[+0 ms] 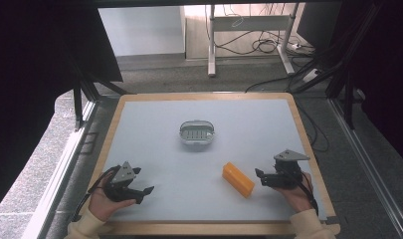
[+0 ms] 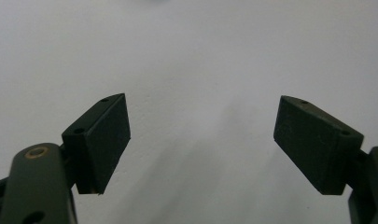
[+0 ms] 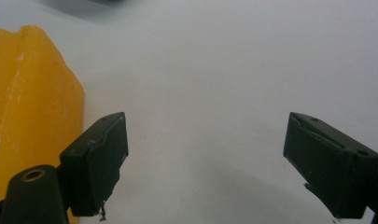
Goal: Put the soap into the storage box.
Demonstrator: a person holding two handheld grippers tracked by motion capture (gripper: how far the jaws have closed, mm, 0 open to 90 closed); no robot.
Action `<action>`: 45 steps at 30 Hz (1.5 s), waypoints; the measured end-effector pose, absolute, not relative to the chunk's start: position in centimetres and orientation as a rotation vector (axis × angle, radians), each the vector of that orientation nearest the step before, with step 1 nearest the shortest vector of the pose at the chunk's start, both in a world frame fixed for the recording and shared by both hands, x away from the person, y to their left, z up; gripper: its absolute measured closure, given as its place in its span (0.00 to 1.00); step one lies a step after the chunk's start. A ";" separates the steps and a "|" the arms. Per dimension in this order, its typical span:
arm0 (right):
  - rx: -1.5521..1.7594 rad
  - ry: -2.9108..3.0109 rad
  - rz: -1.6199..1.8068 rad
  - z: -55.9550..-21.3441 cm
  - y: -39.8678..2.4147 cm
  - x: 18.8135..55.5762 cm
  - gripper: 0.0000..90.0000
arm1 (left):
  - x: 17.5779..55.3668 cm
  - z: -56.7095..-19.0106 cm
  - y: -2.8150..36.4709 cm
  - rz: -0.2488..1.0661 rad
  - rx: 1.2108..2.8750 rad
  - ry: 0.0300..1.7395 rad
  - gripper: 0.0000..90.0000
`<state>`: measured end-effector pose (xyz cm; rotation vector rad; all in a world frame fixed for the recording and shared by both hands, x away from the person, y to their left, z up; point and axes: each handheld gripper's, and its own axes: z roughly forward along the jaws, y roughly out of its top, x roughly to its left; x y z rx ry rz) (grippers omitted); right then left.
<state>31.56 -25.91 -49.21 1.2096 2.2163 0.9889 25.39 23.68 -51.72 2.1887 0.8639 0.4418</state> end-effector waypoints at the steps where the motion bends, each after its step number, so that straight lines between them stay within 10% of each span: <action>1: 1.210 2.214 0.993 -49.2 -25.9 31.5 0.16 | 25.4 -51.7 23.7 0.443 2.187 0.864 0.21; 45: 1.136 2.274 1.044 -45.3 -24.4 31.3 0.21 | 25.4 -51.6 23.6 0.424 2.199 0.863 0.21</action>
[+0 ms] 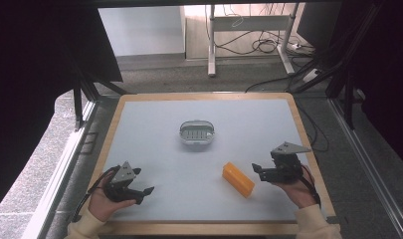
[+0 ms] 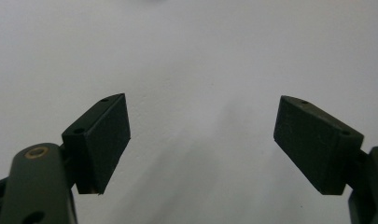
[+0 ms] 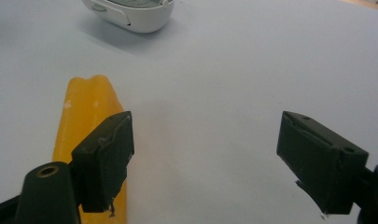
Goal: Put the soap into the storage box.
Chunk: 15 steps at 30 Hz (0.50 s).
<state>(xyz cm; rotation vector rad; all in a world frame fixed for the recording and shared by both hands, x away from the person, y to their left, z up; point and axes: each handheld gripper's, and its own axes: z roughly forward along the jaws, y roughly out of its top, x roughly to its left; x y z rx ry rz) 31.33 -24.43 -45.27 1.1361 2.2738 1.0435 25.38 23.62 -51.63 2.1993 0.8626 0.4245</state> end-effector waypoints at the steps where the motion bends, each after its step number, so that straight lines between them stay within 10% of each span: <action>1: 1.134 2.278 1.045 -45.2 -24.3 31.4 0.21 | 25.4 -51.6 23.6 0.423 2.200 0.863 0.21; 15: 1.069 2.332 1.032 -43.6 -22.7 31.3 0.23 | 25.4 -51.6 23.5 0.426 2.204 0.861 0.21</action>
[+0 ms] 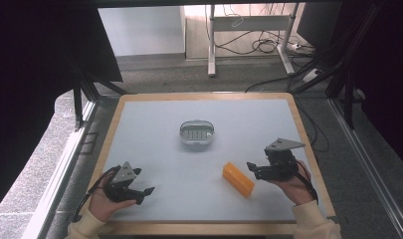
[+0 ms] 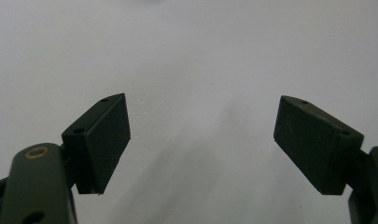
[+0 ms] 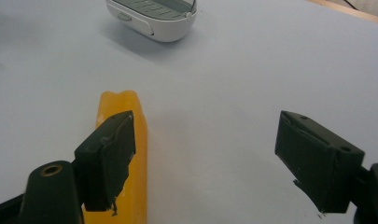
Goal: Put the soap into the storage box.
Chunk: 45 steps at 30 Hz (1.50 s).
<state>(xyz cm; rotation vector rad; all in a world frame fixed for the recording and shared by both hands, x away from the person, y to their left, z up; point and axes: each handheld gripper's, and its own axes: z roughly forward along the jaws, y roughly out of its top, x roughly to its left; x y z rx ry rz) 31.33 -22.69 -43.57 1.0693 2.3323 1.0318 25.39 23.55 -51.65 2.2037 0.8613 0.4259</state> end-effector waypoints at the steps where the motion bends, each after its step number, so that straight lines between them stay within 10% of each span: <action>1: 1.067 2.336 1.029 -43.5 -22.6 31.3 0.23 | 25.4 -51.6 23.6 0.428 2.204 0.862 0.21; 45: 0.986 2.595 0.843 -44.2 -16.9 31.3 0.29 | 25.3 -51.4 23.6 0.435 2.197 0.851 0.21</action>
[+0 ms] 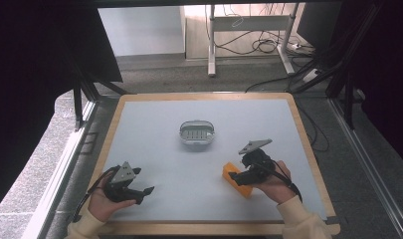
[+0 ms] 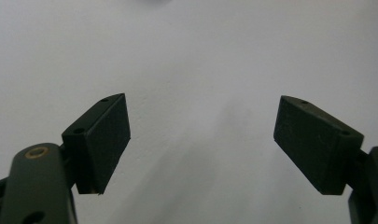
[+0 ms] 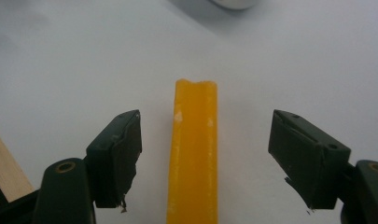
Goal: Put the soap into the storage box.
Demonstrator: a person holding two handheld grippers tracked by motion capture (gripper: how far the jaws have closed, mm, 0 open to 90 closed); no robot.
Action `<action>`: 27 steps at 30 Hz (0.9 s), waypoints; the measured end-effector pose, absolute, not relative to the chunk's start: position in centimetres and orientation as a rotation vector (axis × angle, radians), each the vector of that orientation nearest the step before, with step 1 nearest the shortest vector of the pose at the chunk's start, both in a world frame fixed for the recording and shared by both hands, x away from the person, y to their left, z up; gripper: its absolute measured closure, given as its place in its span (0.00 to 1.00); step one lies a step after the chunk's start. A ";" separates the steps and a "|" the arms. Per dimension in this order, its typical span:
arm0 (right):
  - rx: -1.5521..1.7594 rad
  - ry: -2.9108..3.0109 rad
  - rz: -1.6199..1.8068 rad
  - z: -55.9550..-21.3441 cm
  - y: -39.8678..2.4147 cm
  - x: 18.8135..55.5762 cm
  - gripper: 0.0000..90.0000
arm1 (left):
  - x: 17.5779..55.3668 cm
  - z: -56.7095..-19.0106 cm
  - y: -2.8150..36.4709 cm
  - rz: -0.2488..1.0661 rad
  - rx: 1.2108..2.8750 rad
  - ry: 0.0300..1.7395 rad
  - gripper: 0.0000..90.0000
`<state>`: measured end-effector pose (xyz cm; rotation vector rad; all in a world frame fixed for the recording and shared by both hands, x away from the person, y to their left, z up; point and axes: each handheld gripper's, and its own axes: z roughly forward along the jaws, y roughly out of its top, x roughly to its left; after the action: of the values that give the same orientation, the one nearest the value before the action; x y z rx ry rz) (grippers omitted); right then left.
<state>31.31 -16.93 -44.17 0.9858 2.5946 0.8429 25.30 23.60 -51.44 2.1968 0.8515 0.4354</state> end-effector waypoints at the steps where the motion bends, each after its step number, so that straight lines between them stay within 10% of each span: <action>1: 0.986 2.602 0.828 -44.3 -16.8 31.3 0.30 | 25.3 -51.4 23.6 0.433 2.196 0.853 0.21; 27: 0.979 2.722 0.524 -47.8 -15.0 32.1 0.66 | 25.3 -51.5 23.6 0.433 2.201 0.851 0.21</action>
<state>32.06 -14.97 -47.85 0.9794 2.7216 0.5239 25.28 23.58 -51.46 2.2009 0.8511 0.4330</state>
